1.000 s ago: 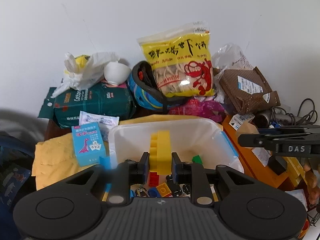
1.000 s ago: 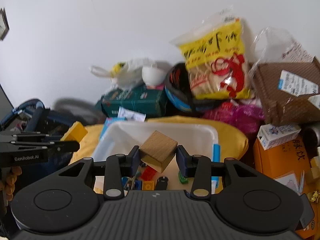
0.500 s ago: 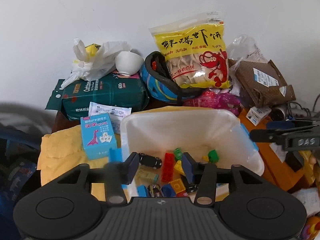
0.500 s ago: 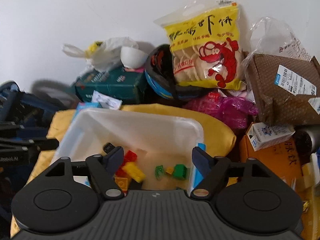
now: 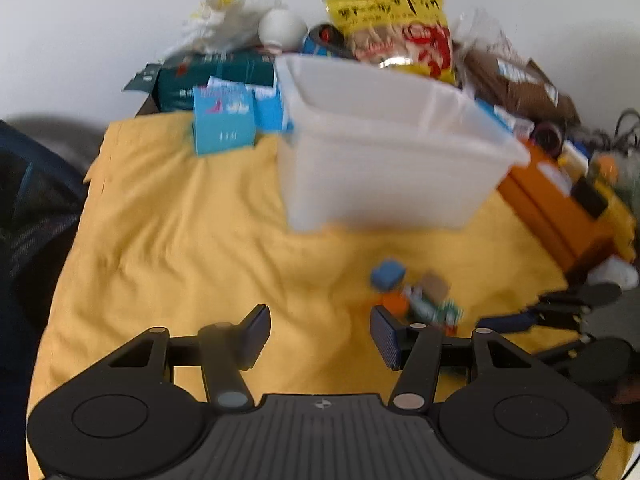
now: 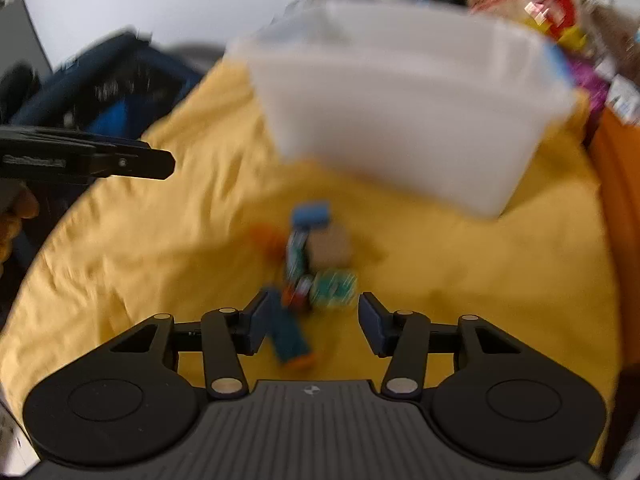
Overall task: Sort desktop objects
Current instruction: 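Grasp the orange brick with the left tool while the right tool grasps the teal figure, then carry the orange brick and teal figure over the white bin and open both tools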
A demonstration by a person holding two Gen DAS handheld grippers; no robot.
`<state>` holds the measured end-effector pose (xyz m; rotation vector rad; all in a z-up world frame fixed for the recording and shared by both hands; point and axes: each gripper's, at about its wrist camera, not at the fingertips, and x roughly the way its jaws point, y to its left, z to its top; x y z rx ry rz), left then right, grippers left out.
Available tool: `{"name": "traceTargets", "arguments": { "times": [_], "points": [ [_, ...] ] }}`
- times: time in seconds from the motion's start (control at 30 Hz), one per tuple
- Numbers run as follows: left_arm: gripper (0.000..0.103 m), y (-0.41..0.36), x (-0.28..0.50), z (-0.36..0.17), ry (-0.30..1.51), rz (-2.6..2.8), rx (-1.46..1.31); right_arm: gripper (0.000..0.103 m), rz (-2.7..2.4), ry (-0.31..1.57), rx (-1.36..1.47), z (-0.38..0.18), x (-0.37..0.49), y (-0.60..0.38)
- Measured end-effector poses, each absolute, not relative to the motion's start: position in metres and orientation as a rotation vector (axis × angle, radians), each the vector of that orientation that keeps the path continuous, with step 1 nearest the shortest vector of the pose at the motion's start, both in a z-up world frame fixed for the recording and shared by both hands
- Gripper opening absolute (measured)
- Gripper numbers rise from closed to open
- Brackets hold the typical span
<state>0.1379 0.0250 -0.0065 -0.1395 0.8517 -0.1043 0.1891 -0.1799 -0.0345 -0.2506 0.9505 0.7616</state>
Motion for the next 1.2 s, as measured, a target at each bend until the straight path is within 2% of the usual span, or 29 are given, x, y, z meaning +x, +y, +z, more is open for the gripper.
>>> {"name": "traceTargets", "arguments": {
  "times": [0.13, 0.23, 0.37, 0.63, 0.7, 0.83, 0.87, 1.2],
  "points": [
    [0.059, 0.018, 0.128, -0.015, 0.862, -0.128, -0.101, 0.048, 0.775, 0.977, -0.275, -0.058, 0.186, -0.161],
    [0.059, 0.008, 0.132, -0.021, 0.862, -0.155, -0.064, 0.033, 0.771, 0.978, -0.289, -0.066, 0.185, -0.157],
    [0.059, -0.015, 0.145, -0.032, 0.854, -0.194, -0.023, 0.020, 0.774, 0.959, -0.257, -0.055, 0.180, -0.175],
    [0.056, -0.046, 0.179, -0.055, 0.872, -0.192, 0.006, 0.020, 0.686, 0.946, -0.191, -0.039, 0.164, -0.232],
    [0.047, -0.046, 0.183, -0.057, 0.872, -0.195, 0.021, 0.020, 0.682, 0.947, -0.198, -0.042, 0.161, -0.236],
    [0.037, -0.050, 0.188, -0.062, 0.885, -0.213, 0.072, 0.020, 0.677, 0.956, -0.206, -0.049, 0.155, -0.238],
    [0.029, -0.051, 0.189, -0.062, 0.884, -0.221, 0.077, 0.020, 0.676, 0.960, -0.198, -0.051, 0.155, -0.238],
    [0.028, -0.045, 0.172, -0.028, 0.793, -0.238, 0.043, 0.020, 0.665, 0.952, -0.152, -0.047, 0.155, -0.243]
  ]
}}
